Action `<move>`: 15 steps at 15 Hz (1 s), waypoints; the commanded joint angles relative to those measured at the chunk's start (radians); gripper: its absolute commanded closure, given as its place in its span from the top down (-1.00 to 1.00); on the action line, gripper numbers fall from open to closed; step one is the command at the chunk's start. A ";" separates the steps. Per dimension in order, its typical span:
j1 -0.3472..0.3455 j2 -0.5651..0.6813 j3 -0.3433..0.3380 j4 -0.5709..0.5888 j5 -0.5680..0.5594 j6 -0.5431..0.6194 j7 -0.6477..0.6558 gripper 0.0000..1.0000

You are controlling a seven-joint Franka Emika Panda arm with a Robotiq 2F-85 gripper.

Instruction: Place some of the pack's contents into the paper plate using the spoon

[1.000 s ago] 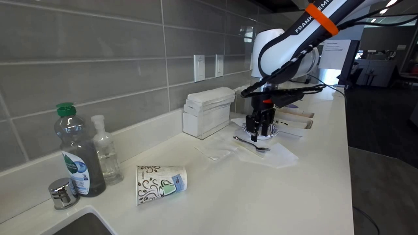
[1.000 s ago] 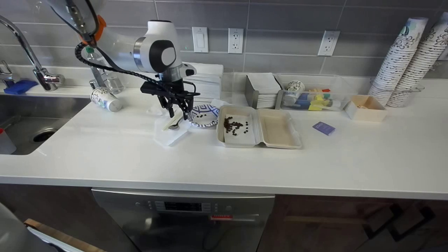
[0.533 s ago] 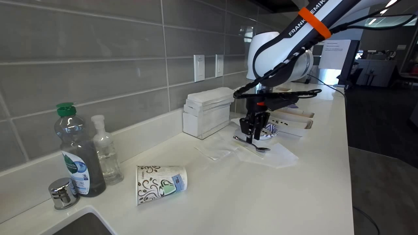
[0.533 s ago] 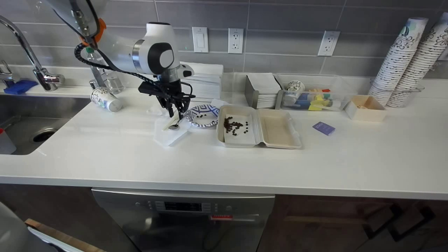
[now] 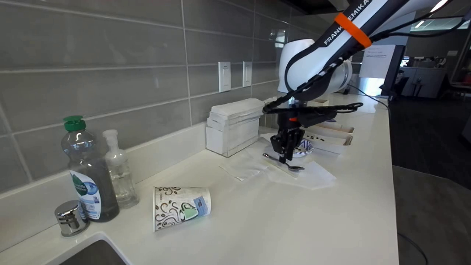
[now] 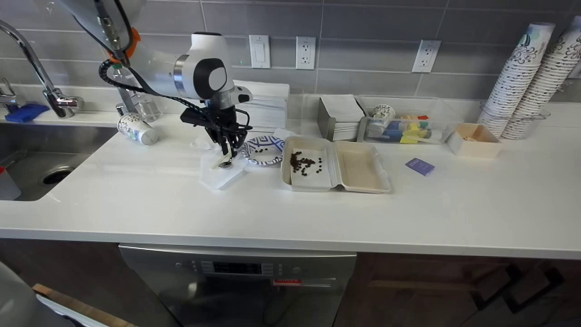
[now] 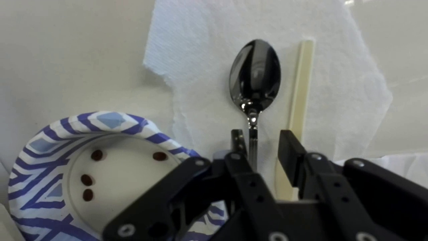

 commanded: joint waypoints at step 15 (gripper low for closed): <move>0.016 0.054 -0.023 -0.014 -0.034 0.113 0.023 -0.65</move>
